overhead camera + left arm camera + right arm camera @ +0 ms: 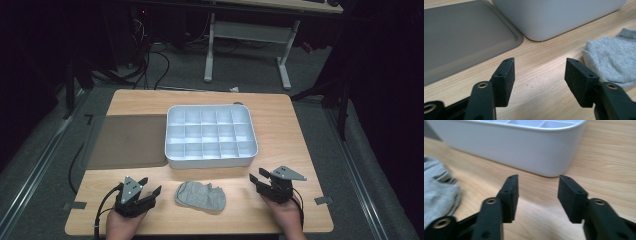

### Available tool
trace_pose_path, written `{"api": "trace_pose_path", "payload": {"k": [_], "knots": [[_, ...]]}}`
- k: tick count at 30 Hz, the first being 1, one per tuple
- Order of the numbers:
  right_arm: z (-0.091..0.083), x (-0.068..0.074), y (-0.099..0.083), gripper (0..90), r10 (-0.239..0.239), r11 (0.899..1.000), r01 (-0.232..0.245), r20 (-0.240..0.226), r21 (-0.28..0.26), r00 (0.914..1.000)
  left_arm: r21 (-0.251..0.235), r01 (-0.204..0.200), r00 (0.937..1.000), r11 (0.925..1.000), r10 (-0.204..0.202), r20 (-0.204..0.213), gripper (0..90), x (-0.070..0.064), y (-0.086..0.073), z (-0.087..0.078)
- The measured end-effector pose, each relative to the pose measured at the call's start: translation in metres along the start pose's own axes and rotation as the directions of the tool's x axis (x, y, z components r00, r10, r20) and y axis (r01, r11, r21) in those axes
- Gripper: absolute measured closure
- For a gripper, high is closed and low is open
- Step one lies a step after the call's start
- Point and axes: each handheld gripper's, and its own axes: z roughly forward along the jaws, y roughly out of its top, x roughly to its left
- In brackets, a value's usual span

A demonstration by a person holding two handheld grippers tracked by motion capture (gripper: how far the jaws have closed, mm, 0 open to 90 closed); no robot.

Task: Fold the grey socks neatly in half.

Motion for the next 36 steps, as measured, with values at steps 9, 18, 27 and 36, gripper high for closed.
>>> {"api": "trace_pose_path", "payload": {"k": [9,18,27,36], "knots": [[-0.007,-0.007,-0.007,54.9,0.036,0.999,-0.035,0.027,-0.025,0.999,0.02,0.022,0.9974,0.9996,-0.023,0.069,42.0,-0.004,0.006,0.009],[-0.003,0.006,-0.003,55.0,0.036,0.999,-0.036,-0.052,0.0,0.998,0.014,-0.019,0.9969,0.9997,0.018,0.077,37.2,-0.017,0.006,0.004],[0.001,0.028,0.001,53.3,-0.009,1.0,0.01,-0.151,0.008,0.9885,-0.008,-0.034,0.9918,0.9994,0.035,0.123,42.3,-0.034,0.01,0.003],[0.011,0.069,-0.001,60.1,-0.089,0.993,0.108,-0.268,0.057,0.9593,-0.031,-0.089,0.9735,0.9955,0.094,0.209,61.3,-0.086,0.023,0.021]]}}
